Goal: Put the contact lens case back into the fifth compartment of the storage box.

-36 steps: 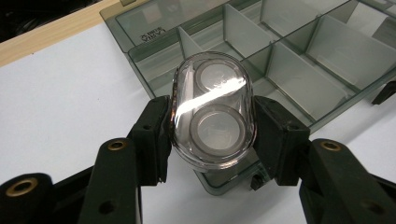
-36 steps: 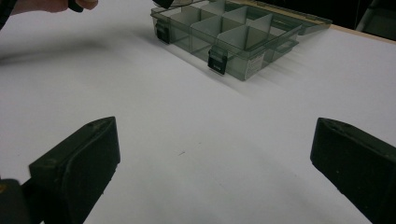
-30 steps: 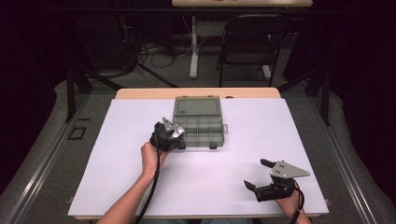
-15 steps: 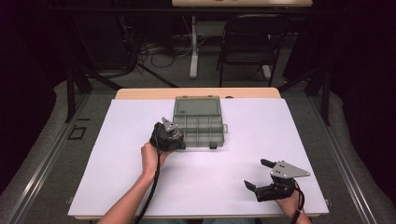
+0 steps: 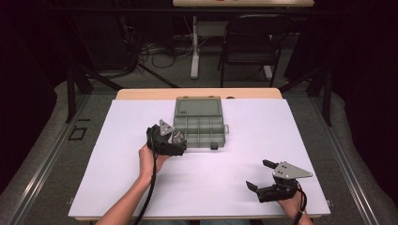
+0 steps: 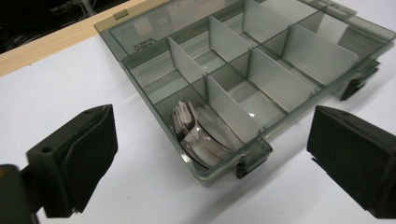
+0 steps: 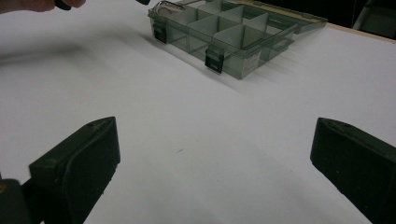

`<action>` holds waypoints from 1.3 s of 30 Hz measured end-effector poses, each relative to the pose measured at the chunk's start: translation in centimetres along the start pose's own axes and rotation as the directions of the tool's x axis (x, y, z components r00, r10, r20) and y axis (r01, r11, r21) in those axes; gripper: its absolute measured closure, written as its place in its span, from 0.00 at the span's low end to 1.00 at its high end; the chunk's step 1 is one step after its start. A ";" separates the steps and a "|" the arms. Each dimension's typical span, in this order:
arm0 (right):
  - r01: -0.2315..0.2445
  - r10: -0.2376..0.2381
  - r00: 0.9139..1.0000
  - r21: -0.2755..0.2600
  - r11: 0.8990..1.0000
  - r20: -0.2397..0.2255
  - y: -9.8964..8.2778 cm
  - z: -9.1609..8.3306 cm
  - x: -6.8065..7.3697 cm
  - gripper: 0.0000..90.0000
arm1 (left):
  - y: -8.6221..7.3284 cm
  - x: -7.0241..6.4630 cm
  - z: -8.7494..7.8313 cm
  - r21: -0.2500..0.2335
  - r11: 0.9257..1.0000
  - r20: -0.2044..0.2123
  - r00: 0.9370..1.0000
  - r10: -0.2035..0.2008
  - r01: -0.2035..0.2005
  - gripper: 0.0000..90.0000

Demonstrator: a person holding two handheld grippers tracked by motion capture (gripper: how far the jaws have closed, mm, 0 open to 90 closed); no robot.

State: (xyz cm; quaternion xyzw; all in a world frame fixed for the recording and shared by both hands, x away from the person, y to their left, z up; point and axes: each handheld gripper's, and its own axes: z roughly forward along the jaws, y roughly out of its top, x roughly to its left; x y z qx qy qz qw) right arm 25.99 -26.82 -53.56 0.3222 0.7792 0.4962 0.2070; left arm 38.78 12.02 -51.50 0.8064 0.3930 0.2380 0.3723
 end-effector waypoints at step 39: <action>0.006 -0.006 1.000 -0.006 1.000 0.003 0.2 -0.1 0.1 0.01 | -3.6 -0.3 -7.1 -0.091 0.996 0.041 0.999 0.013 -0.009 0.00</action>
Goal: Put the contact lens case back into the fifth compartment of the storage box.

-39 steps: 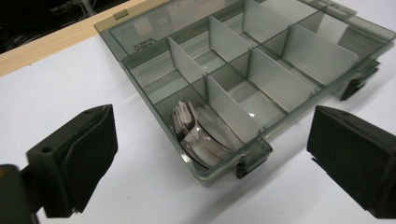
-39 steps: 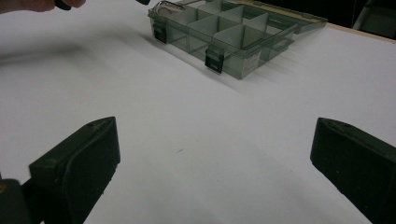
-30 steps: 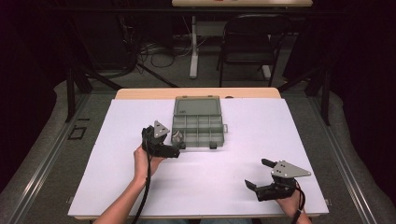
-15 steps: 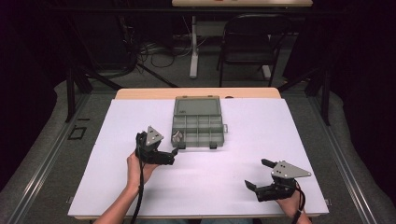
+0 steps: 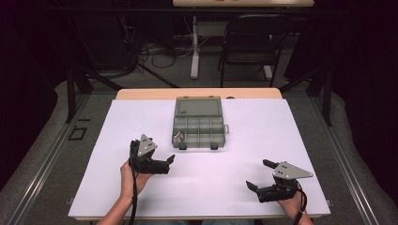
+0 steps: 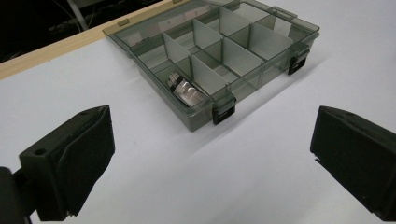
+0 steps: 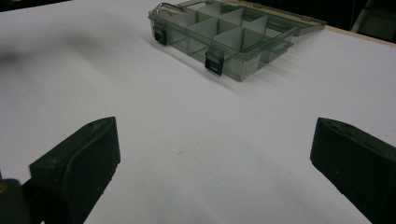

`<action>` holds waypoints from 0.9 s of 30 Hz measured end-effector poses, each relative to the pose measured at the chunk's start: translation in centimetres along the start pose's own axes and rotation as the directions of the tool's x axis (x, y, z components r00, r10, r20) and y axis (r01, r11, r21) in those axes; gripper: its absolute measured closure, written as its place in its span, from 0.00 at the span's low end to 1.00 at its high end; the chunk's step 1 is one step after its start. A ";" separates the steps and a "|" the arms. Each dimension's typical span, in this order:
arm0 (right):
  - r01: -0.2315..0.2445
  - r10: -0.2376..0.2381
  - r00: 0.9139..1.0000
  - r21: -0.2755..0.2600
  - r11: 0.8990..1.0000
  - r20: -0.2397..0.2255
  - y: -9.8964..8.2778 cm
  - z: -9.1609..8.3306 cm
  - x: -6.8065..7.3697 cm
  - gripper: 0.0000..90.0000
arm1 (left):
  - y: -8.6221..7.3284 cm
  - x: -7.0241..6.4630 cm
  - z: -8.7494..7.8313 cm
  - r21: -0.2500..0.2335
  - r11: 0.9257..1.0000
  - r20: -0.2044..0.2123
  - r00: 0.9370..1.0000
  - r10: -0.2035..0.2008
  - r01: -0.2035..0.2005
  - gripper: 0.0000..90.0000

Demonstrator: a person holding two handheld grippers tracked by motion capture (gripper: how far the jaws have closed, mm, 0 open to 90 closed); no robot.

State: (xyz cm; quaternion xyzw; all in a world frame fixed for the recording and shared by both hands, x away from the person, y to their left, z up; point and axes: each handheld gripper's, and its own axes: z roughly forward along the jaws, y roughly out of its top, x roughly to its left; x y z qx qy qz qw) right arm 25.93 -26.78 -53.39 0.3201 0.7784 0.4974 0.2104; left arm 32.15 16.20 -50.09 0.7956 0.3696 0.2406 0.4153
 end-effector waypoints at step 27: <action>-0.002 0.002 1.000 -0.002 1.000 0.011 0.1 -0.1 0.0 0.01 | -3.6 0.5 -4.9 -0.065 0.998 -0.022 1.000 -0.014 0.013 0.00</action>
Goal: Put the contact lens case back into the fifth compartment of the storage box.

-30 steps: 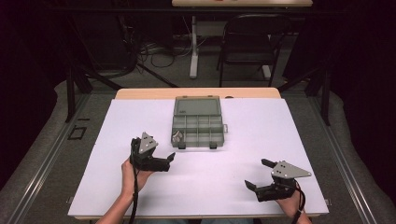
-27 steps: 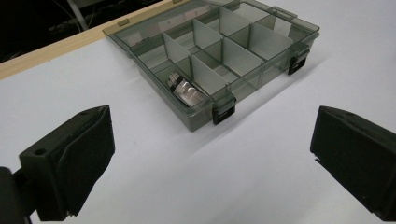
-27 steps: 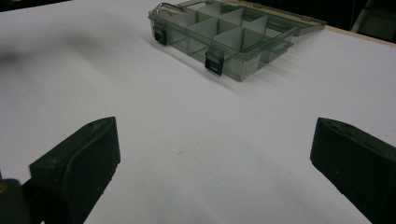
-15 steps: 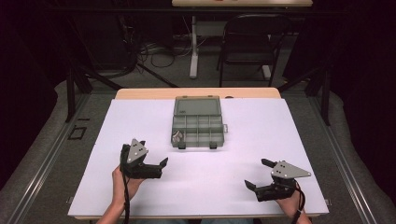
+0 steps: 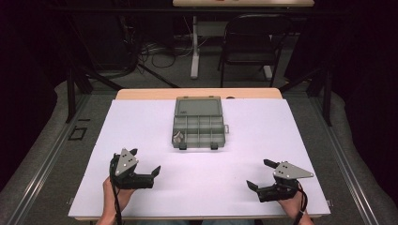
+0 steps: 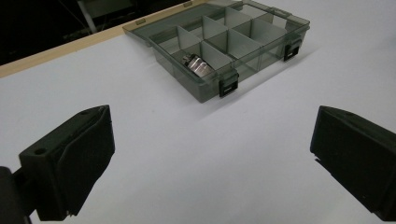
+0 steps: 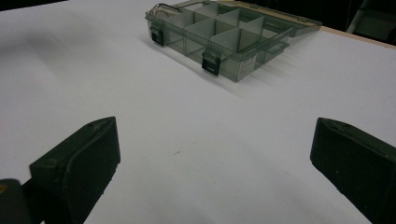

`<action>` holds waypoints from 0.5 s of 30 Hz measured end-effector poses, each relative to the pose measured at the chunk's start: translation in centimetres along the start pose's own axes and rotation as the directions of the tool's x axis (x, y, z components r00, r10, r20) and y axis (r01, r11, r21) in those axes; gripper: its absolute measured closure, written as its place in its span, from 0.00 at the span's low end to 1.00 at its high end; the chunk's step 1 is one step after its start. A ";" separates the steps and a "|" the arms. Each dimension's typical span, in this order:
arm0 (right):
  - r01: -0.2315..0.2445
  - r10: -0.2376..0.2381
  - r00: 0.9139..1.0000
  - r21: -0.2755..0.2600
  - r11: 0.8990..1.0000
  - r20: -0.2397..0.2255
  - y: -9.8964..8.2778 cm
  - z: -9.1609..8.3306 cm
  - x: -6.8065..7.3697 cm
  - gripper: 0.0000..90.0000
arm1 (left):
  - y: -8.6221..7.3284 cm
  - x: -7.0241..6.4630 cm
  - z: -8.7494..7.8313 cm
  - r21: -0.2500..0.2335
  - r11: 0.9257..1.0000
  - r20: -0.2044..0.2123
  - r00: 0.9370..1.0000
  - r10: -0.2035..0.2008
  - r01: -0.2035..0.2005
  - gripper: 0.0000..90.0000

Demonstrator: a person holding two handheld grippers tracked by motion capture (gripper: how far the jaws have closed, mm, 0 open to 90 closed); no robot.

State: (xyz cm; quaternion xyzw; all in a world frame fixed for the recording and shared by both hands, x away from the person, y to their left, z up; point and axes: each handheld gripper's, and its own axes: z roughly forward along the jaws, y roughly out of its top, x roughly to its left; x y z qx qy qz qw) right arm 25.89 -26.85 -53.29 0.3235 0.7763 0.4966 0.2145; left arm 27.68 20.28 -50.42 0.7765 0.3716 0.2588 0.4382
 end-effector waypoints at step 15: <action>0.003 -0.003 1.000 0.006 1.000 0.006 0.0 -0.1 0.0 0.01 | -2.2 -0.2 -1.5 -0.042 0.999 -0.007 1.000 -0.015 0.015 0.00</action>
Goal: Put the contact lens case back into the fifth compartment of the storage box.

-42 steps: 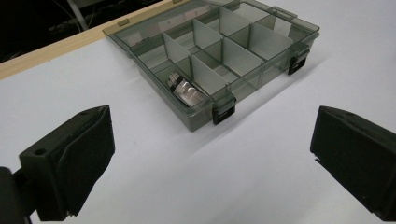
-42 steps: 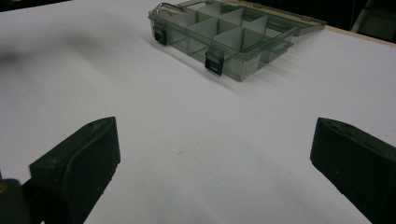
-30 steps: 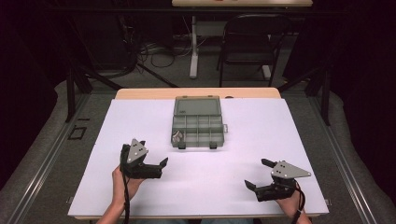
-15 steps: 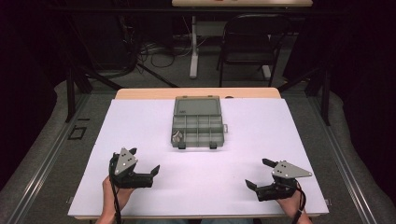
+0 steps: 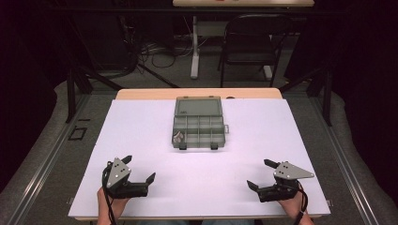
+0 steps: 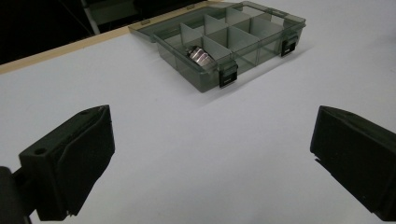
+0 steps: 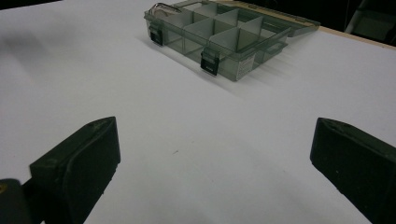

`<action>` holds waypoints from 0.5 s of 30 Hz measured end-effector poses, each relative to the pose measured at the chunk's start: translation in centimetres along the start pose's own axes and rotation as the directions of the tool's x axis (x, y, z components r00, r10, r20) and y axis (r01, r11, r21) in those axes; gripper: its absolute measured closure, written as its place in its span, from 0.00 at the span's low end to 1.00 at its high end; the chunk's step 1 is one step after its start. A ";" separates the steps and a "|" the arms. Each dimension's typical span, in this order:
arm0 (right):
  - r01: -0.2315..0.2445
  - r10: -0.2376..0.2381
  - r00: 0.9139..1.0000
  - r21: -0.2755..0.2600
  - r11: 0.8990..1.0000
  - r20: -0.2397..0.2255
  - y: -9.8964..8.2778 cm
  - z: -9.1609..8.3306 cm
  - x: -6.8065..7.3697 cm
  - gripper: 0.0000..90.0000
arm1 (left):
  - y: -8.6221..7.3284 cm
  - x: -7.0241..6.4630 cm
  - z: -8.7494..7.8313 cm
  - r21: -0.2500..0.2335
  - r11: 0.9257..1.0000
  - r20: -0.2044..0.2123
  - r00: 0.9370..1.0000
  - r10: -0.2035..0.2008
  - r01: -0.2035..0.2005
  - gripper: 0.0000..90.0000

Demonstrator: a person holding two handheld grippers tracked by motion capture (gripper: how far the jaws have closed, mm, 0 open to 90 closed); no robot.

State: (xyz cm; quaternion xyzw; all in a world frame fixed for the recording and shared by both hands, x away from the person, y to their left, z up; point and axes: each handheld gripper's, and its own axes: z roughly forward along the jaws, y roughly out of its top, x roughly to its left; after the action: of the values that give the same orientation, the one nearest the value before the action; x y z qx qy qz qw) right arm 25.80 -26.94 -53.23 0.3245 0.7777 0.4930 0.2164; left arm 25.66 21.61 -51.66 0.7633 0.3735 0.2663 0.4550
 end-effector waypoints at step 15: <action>0.001 -0.001 1.000 0.003 1.000 0.000 -0.1 0.1 0.0 0.02 | -2.3 0.0 -0.5 -0.020 1.000 -0.002 1.000 -0.018 0.018 0.00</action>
State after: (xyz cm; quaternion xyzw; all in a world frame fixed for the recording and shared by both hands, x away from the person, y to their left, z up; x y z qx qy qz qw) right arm 25.80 -26.89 -53.36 0.3244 0.7788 0.4914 0.2163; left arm 24.55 22.56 -53.51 0.7549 0.3783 0.2668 0.4646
